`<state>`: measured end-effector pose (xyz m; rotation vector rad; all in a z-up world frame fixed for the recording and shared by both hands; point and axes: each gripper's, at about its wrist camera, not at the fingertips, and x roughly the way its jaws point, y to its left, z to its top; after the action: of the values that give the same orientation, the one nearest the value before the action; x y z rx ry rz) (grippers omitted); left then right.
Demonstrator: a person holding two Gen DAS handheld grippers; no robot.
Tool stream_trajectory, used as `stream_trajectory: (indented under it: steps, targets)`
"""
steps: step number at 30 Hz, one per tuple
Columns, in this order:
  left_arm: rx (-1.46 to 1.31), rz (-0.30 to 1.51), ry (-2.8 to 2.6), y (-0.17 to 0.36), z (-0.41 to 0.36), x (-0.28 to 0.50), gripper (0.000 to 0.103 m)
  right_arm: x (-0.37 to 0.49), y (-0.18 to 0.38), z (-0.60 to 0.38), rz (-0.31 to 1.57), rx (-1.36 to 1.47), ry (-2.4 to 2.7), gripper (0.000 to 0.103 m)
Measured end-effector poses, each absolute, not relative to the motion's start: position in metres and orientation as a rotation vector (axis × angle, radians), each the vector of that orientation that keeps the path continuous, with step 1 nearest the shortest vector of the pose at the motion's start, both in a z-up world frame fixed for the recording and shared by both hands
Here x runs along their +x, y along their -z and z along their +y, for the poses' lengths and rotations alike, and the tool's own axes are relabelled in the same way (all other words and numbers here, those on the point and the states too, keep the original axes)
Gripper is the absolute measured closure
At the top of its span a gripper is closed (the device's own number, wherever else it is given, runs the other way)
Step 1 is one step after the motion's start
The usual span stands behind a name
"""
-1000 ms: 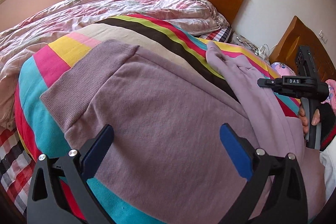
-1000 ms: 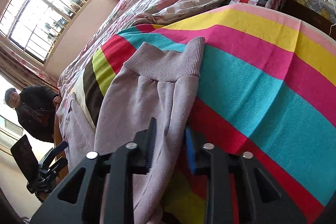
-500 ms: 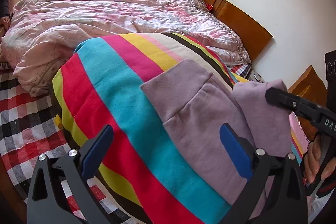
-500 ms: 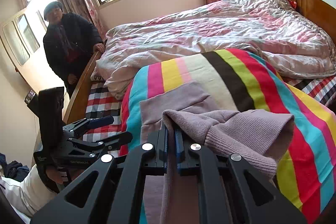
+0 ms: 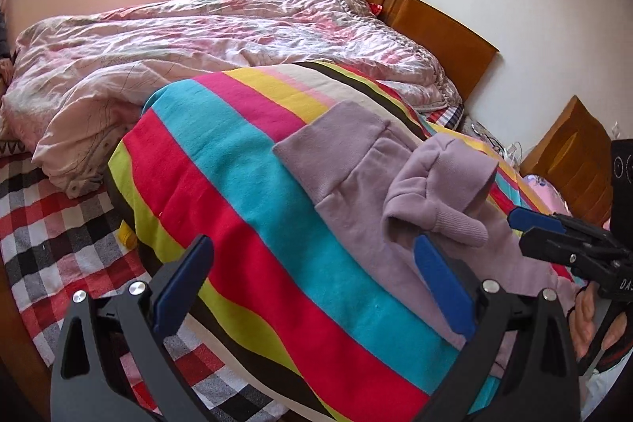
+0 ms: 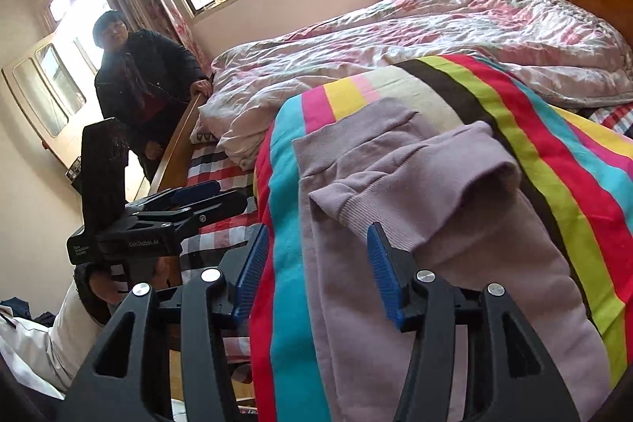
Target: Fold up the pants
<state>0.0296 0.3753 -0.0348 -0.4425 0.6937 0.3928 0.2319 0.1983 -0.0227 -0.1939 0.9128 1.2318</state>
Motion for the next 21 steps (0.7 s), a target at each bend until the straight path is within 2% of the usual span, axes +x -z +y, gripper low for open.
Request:
stream_trajectory:
  steps: [7, 9, 11, 12, 13, 14, 16, 18, 21]
  targets:
    - [0.261, 0.796, -0.339, 0.052, 0.284, 0.108, 0.002, 0.26, 0.036, 0.099, 0.96, -0.006, -1.031, 0.05]
    - [0.389, 0.811, -0.343, 0.065, 0.274, 0.124, 0.004, 0.262, 0.044, 0.091, 0.973, 0.004, -1.007, 0.05]
    - [0.441, 0.804, -0.322, 0.069, 0.271, 0.135, 0.01, 0.263, 0.049, 0.089, 0.977, 0.011, -0.991, 0.05]
    - [0.423, 0.798, -0.298, 0.067, 0.271, 0.139, 0.019, 0.263, 0.052, 0.088, 0.979, 0.018, -0.989, 0.05]
    - [0.386, 0.801, -0.264, 0.065, 0.274, 0.142, 0.034, 0.263, 0.054, 0.087, 0.98, 0.022, -0.986, 0.05]
    - [0.341, 0.807, -0.23, 0.062, 0.278, 0.145, 0.058, 0.261, 0.055, 0.087, 0.979, 0.022, -0.983, 0.05]
    - [0.231, 0.831, -0.184, 0.06, 0.29, 0.151, 0.084, 0.258, 0.057, 0.083, 0.979, 0.016, -0.977, 0.05]
    - [0.006, 0.791, -0.131, 0.052, 0.317, 0.147, 0.087, 0.255, 0.058, 0.079, 0.975, -0.003, -0.959, 0.05]
    - [-0.49, 0.676, -0.078, 0.042, 0.389, 0.129, 0.087, 0.243, 0.053, 0.076, 0.951, -0.078, -0.942, 0.05]
